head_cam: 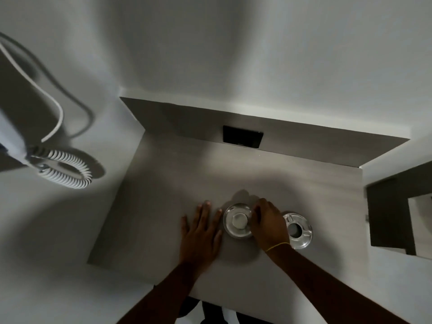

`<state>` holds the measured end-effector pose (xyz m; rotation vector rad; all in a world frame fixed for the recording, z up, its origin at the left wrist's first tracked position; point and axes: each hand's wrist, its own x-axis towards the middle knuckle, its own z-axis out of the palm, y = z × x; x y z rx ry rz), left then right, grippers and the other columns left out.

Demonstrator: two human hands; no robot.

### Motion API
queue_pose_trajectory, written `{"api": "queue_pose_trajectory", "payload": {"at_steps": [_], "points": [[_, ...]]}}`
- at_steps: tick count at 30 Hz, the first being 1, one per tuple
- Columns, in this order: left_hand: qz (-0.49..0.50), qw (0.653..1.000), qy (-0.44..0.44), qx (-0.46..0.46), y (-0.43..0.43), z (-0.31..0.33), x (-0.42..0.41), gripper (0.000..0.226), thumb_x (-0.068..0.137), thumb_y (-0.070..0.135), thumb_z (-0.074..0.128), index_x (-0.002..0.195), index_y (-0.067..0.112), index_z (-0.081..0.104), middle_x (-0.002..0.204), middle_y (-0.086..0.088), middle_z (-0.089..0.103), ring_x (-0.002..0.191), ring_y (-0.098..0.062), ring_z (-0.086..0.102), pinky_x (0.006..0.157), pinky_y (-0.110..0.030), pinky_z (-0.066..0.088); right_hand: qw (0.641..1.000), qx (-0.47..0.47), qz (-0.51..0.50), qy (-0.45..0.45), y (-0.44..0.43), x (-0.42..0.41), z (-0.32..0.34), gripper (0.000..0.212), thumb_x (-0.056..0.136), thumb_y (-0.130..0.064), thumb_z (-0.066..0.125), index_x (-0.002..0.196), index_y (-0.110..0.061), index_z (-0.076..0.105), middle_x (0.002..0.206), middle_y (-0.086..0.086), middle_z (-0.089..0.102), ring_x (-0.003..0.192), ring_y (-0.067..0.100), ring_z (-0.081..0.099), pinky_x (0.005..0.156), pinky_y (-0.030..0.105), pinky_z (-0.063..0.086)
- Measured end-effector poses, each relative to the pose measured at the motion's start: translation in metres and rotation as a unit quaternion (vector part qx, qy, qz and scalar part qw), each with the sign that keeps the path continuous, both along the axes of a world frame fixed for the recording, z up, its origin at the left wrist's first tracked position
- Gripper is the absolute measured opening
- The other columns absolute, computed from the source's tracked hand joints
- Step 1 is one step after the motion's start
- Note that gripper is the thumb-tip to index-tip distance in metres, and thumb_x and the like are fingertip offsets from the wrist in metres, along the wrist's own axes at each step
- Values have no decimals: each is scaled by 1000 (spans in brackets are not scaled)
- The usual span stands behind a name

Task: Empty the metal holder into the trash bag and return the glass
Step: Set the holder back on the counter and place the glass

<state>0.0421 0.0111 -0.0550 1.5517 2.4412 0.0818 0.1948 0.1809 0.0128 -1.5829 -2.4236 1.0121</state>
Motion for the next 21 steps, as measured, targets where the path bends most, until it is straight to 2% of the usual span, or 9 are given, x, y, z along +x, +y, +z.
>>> {"api": "queue_pose_trajectory", "payload": {"at_steps": [2, 4, 6, 9, 12, 14, 15, 18, 21], "points": [[0, 1000, 1, 5, 0, -2, 0, 68, 104, 51, 41, 169, 36, 24, 181, -5, 14, 167, -29, 9, 122, -69, 19, 997, 70, 36, -2, -6, 6, -7, 22, 94, -20, 61, 114, -10, 65, 113, 12, 66, 103, 37, 61, 87, 44, 50], [-4, 1000, 1, 9, 0, -1, 1, 67, 104, 51, 42, 168, 35, 27, 181, -5, 15, 167, -29, 8, 122, -69, 19, 988, 138, 67, -17, -12, 13, -16, 43, 96, -31, 57, 134, -12, 62, 136, 10, 62, 123, 35, 57, 101, 45, 46], [-6, 1000, -1, 9, -1, 1, 0, 66, 104, 51, 43, 167, 35, 29, 180, -5, 18, 167, -29, 10, 122, -69, 20, 984, 150, 83, -40, -19, 20, -25, 57, 99, -39, 53, 149, -12, 54, 158, 10, 50, 143, 34, 46, 116, 49, 37], [-11, 1000, -5, -1, 0, 9, 0, 66, 103, 49, 46, 166, 33, 33, 179, -6, 22, 166, -31, 16, 120, -71, 26, 986, 143, 68, -48, -30, 28, -28, 66, 101, -49, 44, 154, -11, 49, 166, 11, 40, 151, 36, 40, 124, 52, 30], [-19, 999, -10, -26, 3, 18, -2, 65, 102, 49, 48, 164, 31, 41, 176, -9, 30, 163, -34, 26, 118, -72, 31, 985, 160, 32, -49, -30, 33, -16, 67, 103, -48, 37, 162, -16, 38, 169, 8, 36, 153, 36, 37, 122, 56, 30], [-38, 998, -10, -38, 2, 26, -8, 65, 102, 50, 46, 164, 32, 40, 177, -10, 27, 163, -34, 25, 119, -70, 31, 981, 151, -29, -114, -27, 40, -1, 72, 99, -49, 43, 164, -21, 32, 168, 9, 35, 153, 38, 34, 119, 61, 31], [-47, 998, -12, -47, 1, 29, -12, 66, 104, 51, 42, 167, 34, 34, 179, -9, 19, 165, -32, 18, 121, -69, 27, 978, 125, -66, -154, -28, 44, 7, 78, 94, -52, 47, 164, -23, 30, 168, 9, 33, 154, 39, 33, 118, 64, 31], [-63, 995, -25, -68, 0, 31, -18, 67, 107, 55, 30, 170, 40, 13, 181, -2, -5, 167, -26, -4, 128, -65, 10, 971, 51, -116, -205, -27, 63, 17, 86, 77, -61, 56, 154, -30, 35, 164, 6, 33, 148, 39, 35, 107, 62, 43], [-60, 997, -39, -40, -2, 32, -19, 66, 107, 53, 39, 169, 37, 24, 181, -3, 6, 167, -28, 6, 126, -68, 16, 975, 22, -96, -201, -23, 71, 21, 84, 68, -62, 61, 145, -33, 44, 153, 3, 40, 134, 39, 45, 98, 55, 51]]}}
